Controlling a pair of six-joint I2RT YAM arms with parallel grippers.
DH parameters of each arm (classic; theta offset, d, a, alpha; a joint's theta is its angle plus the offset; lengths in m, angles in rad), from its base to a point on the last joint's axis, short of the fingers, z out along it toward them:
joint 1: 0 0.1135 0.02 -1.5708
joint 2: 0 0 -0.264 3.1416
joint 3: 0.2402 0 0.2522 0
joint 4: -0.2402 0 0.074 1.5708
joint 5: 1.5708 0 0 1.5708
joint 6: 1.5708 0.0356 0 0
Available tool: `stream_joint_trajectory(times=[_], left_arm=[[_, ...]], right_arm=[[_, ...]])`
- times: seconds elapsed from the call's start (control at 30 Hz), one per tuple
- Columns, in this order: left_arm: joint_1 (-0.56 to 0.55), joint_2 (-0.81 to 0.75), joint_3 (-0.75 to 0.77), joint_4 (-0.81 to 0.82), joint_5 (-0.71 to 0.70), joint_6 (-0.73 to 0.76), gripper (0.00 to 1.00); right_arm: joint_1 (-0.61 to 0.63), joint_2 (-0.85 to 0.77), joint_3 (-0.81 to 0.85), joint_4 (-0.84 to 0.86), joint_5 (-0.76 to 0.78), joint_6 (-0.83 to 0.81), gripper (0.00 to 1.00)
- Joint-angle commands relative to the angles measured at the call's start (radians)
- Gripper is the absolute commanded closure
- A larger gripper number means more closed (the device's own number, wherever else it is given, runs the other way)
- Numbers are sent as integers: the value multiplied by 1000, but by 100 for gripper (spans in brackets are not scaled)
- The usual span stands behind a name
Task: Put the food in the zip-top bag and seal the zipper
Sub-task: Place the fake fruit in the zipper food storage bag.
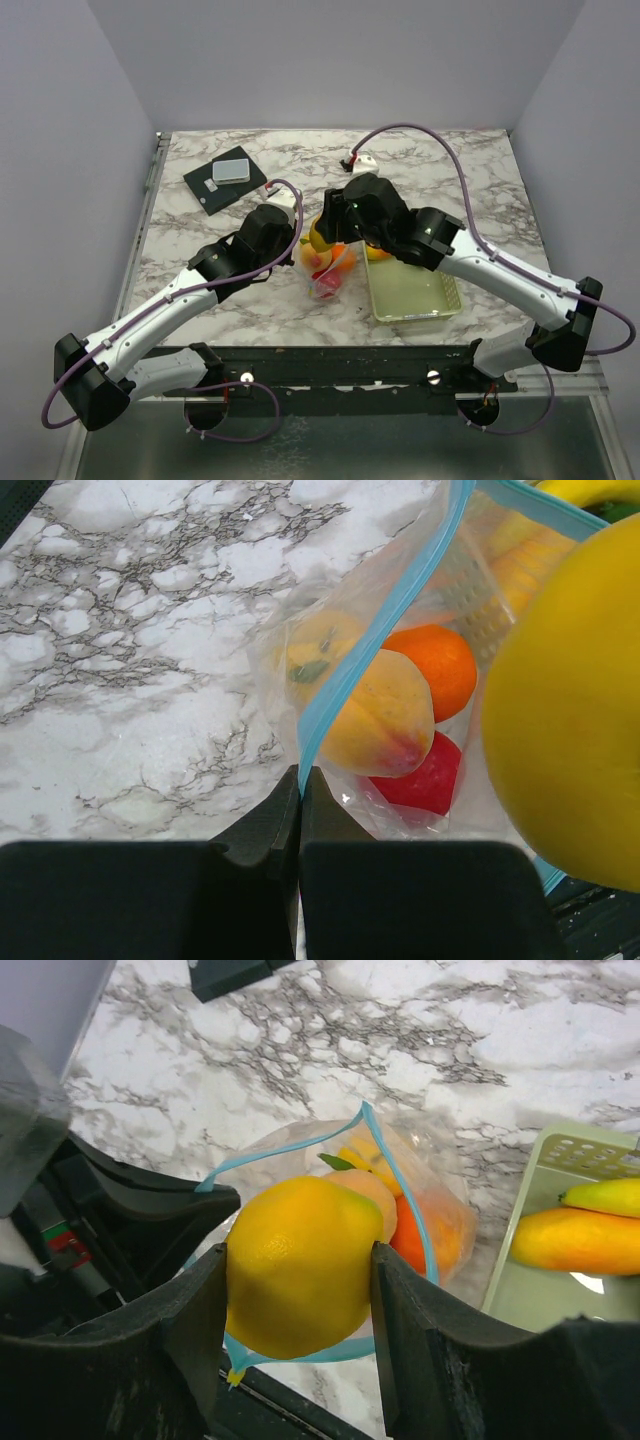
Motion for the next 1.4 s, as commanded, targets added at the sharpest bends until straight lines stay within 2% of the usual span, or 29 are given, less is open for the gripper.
stream_joint_trajectory(times=[0.0,0.23,0.4,0.53,0.83,0.9,1.37], left_arm=[[6,-18,-13,12,-13,2,100],[5,-16,-13,13,-12,3,100],[6,-16,-13,13,-13,3,100],[7,-17,-13,12,-12,2,100],[7,-14,-13,13,-14,2,100],[7,-16,-13,12,-14,3,100],[7,-15,-13,12,-14,1,100]], right_arm=[[17,54,43,-74,91,-37,83],[33,138,85,-161,202,-35,82],[44,195,115,-232,297,-20,74],[52,235,132,-282,347,-7,64],[66,261,149,-316,383,17,23],[68,256,149,-309,374,18,17],[70,86,65,-140,231,33,15]])
